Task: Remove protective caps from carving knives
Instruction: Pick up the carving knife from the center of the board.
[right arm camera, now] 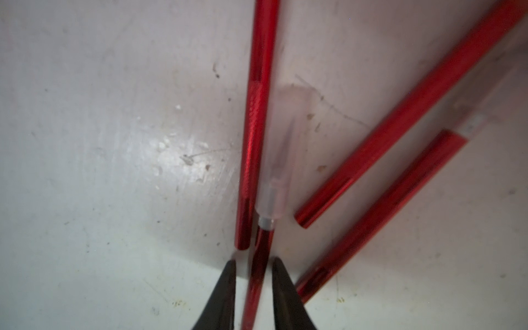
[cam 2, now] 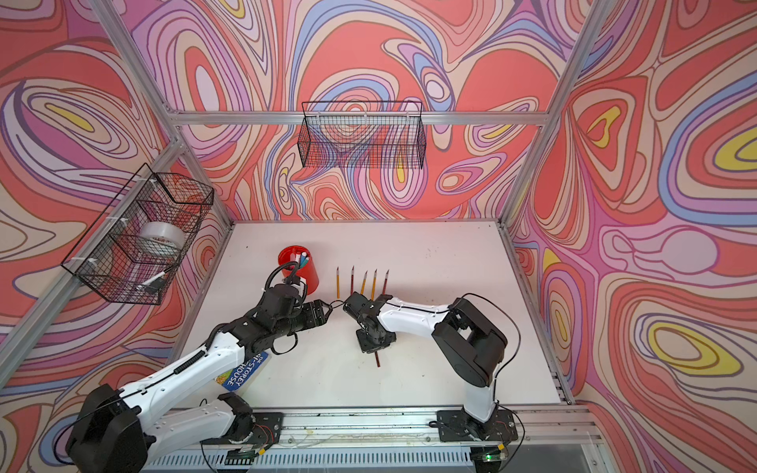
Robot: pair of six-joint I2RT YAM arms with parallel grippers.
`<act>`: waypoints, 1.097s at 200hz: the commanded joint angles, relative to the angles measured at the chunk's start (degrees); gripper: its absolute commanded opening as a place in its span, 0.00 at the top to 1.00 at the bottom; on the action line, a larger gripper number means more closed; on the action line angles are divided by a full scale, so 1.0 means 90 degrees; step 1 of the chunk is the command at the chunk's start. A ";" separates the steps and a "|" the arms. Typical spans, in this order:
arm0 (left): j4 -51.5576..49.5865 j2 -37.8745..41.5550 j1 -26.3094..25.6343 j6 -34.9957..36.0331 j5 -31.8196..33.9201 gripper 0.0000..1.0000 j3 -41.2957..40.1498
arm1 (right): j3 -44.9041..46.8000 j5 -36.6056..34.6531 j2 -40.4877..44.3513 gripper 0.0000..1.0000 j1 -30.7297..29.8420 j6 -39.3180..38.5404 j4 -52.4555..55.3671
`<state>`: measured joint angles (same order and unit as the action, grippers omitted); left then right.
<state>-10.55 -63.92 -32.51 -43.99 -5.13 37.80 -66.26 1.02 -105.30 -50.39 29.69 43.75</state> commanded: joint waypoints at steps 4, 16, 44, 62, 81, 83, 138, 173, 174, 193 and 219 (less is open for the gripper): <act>0.0028 -0.0036 0.0068 -0.0093 -0.0017 0.25 -0.0011 | 0.0329 0.0139 -0.0097 0.80 -0.0103 0.0147 -0.0026; 0.0037 -0.0043 0.0077 -0.0103 -0.0033 0.25 -0.0016 | 0.0401 0.0146 -0.0097 0.82 -0.0101 0.0157 -0.0035; 0.0040 -0.0044 0.0087 -0.0108 -0.0046 0.25 -0.0011 | 0.0504 0.0219 -0.0089 0.86 -0.0100 0.0172 -0.0058; 0.0049 -0.0041 0.0098 -0.0113 -0.0063 0.25 -0.0005 | 0.0530 0.0229 -0.0041 0.91 -0.0100 0.0192 -0.0083; 0.0039 -0.0047 0.0097 -0.0125 -0.0070 0.25 -0.0011 | 0.0536 0.0241 -0.0009 0.95 -0.0103 0.0197 -0.0088; 0.0039 -0.0051 0.0092 -0.0123 -0.0069 0.25 -0.0011 | 0.0536 0.0251 0.0000 0.95 -0.0104 0.0204 -0.0086; 0.0029 -0.0034 0.0097 -0.0127 -0.0100 0.25 -0.0040 | 0.0450 0.0420 0.0376 1.00 -0.0098 0.0227 0.0045; 0.0033 -0.0069 0.0108 -0.0103 -0.0082 0.25 -0.0040 | 0.0179 0.0274 0.0974 1.00 -0.0094 0.0171 0.0365; 0.0031 -0.0072 0.0107 -0.0103 -0.0083 0.25 -0.0040 | 0.0172 0.0266 0.0990 1.00 -0.0094 0.0169 0.0374; 0.0091 -0.0200 0.0107 -0.0074 -0.0066 0.24 -0.0040 | 0.0008 0.0262 0.1209 1.00 -0.0094 0.0100 0.0418; 0.0121 -0.0516 0.0116 -0.0073 -0.0142 0.25 0.0008 | -0.0137 0.0451 0.1568 1.00 -0.0085 -0.0017 0.0122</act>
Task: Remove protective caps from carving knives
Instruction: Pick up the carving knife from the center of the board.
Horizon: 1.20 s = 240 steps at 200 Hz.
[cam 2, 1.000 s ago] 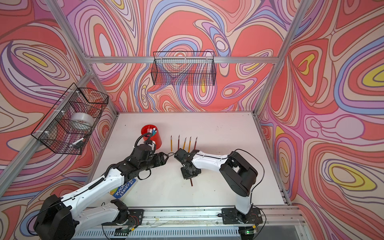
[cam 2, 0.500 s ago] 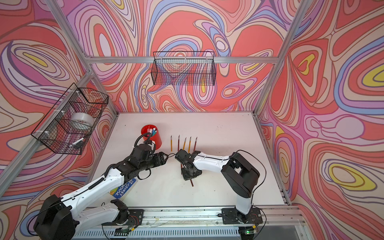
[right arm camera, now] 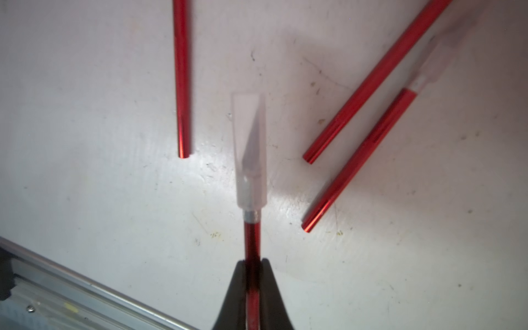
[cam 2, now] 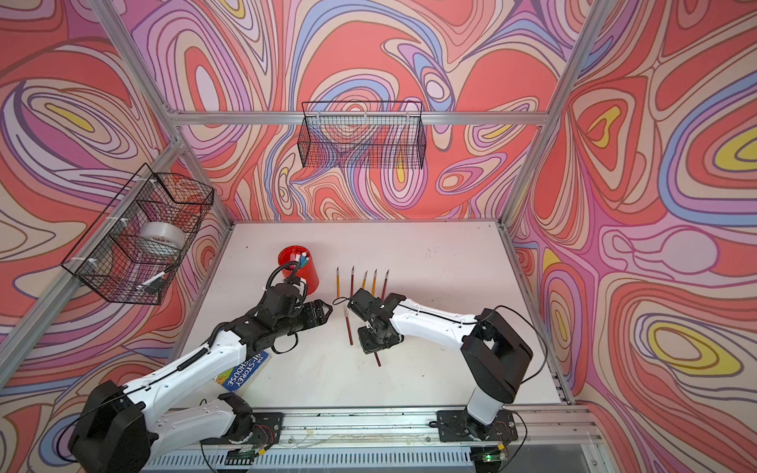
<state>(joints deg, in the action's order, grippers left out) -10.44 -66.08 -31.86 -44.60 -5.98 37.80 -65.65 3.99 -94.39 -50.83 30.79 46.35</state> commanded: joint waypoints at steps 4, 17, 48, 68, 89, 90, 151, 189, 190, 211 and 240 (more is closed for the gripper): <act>0.0136 -0.0324 0.0044 -0.0005 -0.0082 0.25 0.0009 | -0.0206 0.0148 0.0427 1.00 -0.0036 -0.0153 -0.0266; 0.0221 -0.0434 0.0044 0.0003 -0.0215 0.26 0.0026 | -0.0186 0.0260 0.0654 1.00 0.0013 -0.0171 -0.0564; 0.0651 -0.0348 0.0044 0.0068 -0.0548 0.23 -0.0064 | -0.0160 0.0638 0.0998 1.00 0.0525 -0.0092 -0.1140; 0.0908 -0.0188 0.0043 0.0129 -0.0755 0.20 -0.0117 | -0.0036 0.1426 0.1085 1.00 0.1104 0.0081 -0.1776; 0.1291 -0.0043 0.0044 0.0151 -0.1210 0.19 -0.0203 | -0.0049 0.1980 0.1040 1.00 0.1436 0.0190 -0.2313; 0.1303 -0.0042 0.0044 0.0151 -0.1235 0.19 -0.0209 | -0.0054 0.2004 0.1037 1.00 0.1447 0.0191 -0.2335; 0.2301 0.0138 0.0044 0.0151 -0.2489 0.24 -0.0332 | -0.0153 0.3603 0.0761 1.00 0.2080 0.0679 -0.3476; 0.2553 0.0079 0.0034 0.0102 -0.2596 0.24 -0.0372 | -0.0138 0.3734 0.0761 1.00 0.2156 0.0750 -0.3548; 0.2559 0.0078 0.0034 0.0097 -0.2597 0.25 -0.0372 | -0.0138 0.3740 0.0761 1.00 0.2154 0.0750 -0.3543; 0.2671 -0.0038 0.0034 0.0065 -0.2669 0.26 -0.0320 | -0.0063 0.3885 0.0727 1.00 0.2159 0.0862 -0.3694; 0.2834 -0.0268 0.0034 -0.0039 -0.2802 0.30 -0.0212 | 0.0008 0.4000 0.0666 1.00 0.2161 0.0904 -0.3799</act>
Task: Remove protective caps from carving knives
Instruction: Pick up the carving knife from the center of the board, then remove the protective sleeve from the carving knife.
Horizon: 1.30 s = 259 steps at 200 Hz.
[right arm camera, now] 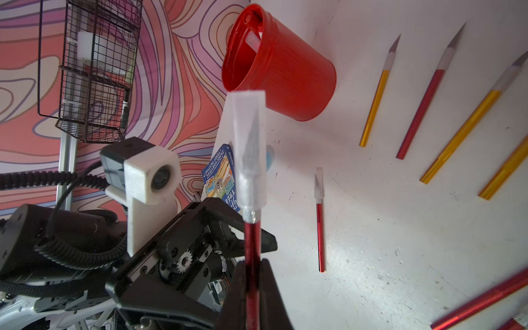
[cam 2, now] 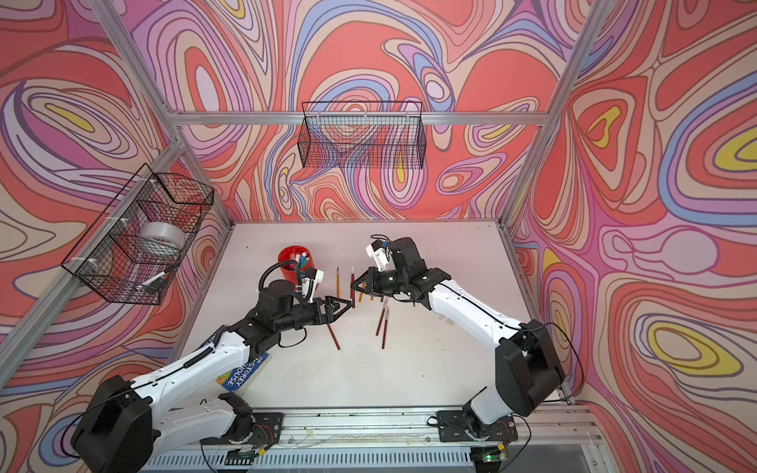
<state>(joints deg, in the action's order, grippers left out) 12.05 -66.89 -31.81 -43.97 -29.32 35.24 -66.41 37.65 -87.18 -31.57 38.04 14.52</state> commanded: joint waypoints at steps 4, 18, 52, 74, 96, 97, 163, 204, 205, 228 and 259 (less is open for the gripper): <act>0.0347 -0.0212 0.0029 -0.0127 -0.0218 0.30 0.0085 | 0.0101 0.0274 -0.0134 1.00 0.0022 0.0096 -0.0271; 0.0397 -0.0324 0.0029 -0.0163 -0.0288 0.32 0.0143 | 0.0132 0.0336 -0.0136 1.00 0.0022 0.0100 -0.0306; 0.0615 -0.0515 0.0020 -0.0317 -0.0413 0.37 0.0225 | 0.0191 0.0316 -0.0150 1.00 0.0018 0.0067 -0.0306; 0.0760 -0.0501 0.0009 -0.0416 -0.0495 0.38 0.0234 | 0.0240 0.0200 -0.0127 1.00 0.0022 0.0033 -0.0293; 0.0698 -0.0350 0.0009 -0.0418 -0.0437 0.39 0.0200 | 0.0208 0.0067 -0.0123 1.00 0.0023 -0.0064 -0.0185; 0.0690 -0.0341 0.0009 -0.0418 -0.0431 0.39 0.0198 | 0.0205 0.0056 -0.0125 1.00 0.0022 -0.0065 -0.0177; 0.0602 -0.0189 0.0008 -0.0417 -0.0335 0.40 0.0155 | 0.0298 0.0235 -0.0120 1.00 0.0022 0.0053 -0.0517; 0.0682 -0.0576 -0.0016 -0.0500 -0.0441 0.46 0.0375 | 0.0392 0.0347 -0.0090 1.00 0.0020 -0.0009 -0.0638; 0.0687 -0.0580 -0.0018 -0.0498 -0.0437 0.46 0.0378 | 0.0394 0.0353 -0.0094 1.00 0.0016 -0.0004 -0.0657; 0.0808 -0.0716 -0.0053 -0.0535 -0.0435 0.52 0.0444 | 0.0443 0.0408 -0.0119 1.00 0.0012 -0.0039 -0.0690; 0.0741 -0.0780 -0.0059 -0.0529 -0.0371 0.62 0.0552 | 0.0552 0.0494 -0.0096 1.00 -0.0015 -0.0104 -0.0820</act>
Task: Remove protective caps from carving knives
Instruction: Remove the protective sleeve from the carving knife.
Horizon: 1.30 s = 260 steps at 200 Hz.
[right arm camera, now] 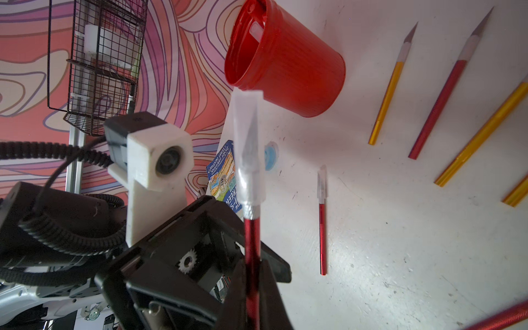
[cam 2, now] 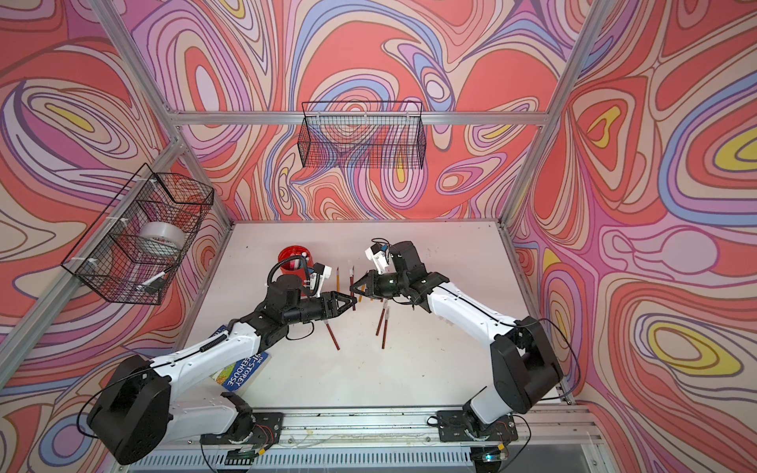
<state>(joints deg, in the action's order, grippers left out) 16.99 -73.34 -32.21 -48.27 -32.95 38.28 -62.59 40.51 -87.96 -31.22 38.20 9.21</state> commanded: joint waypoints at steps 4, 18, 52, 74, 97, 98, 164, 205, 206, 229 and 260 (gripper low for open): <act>0.0192 -0.0071 -0.0020 -0.0047 0.0038 0.63 0.0218 | 0.0128 0.0183 -0.0003 1.00 -0.0055 -0.0141 -0.0224; 0.0147 -0.0107 -0.0014 -0.0032 0.0077 0.66 0.0262 | 0.0156 0.0186 0.0009 1.00 -0.0090 -0.0179 -0.0232; 0.0180 -0.0291 -0.0025 -0.0083 0.0061 0.84 0.0353 | 0.0229 0.0255 0.0063 1.00 -0.0095 -0.0202 -0.0334; 0.0244 -0.0404 -0.0040 -0.0133 -0.0001 0.92 0.0405 | 0.0298 0.0246 0.0138 1.00 -0.0095 -0.0146 -0.0452; 0.0293 -0.0415 -0.0045 -0.0157 -0.0006 0.97 0.0394 | 0.0294 0.0206 0.0153 1.00 -0.0095 -0.0148 -0.0466; 0.0281 -0.0411 -0.0045 -0.0155 -0.0008 0.97 0.0399 | 0.0294 0.0201 0.0154 1.00 -0.0095 -0.0150 -0.0462; -0.0170 0.0025 -0.0054 0.0097 0.0250 1.00 0.0268 | -0.0043 -0.0089 0.0128 0.58 -0.0088 -0.0320 -0.0198; -0.0355 0.0148 -0.0052 0.0189 0.0194 1.00 0.0225 | -0.0920 -0.0728 -0.0165 0.57 -0.0056 -0.0710 0.0409; -0.0355 0.0150 -0.0053 0.0188 0.0194 1.00 0.0222 | -0.0953 -0.0745 -0.0186 0.57 -0.0056 -0.0719 0.0435; -0.0391 0.0224 -0.0054 0.0221 0.0196 1.00 0.0180 | -0.1414 -0.0924 -0.0498 0.58 -0.0028 -0.0833 0.0665; -0.0498 0.0312 -0.0054 0.0292 0.0211 1.00 0.0170 | -0.1821 -0.0913 -0.0854 0.62 -0.0031 -0.0862 0.0783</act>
<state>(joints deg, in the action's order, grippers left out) 13.67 -72.16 -32.67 -46.89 -31.44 40.34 -76.88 33.85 -92.73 -31.55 31.99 13.08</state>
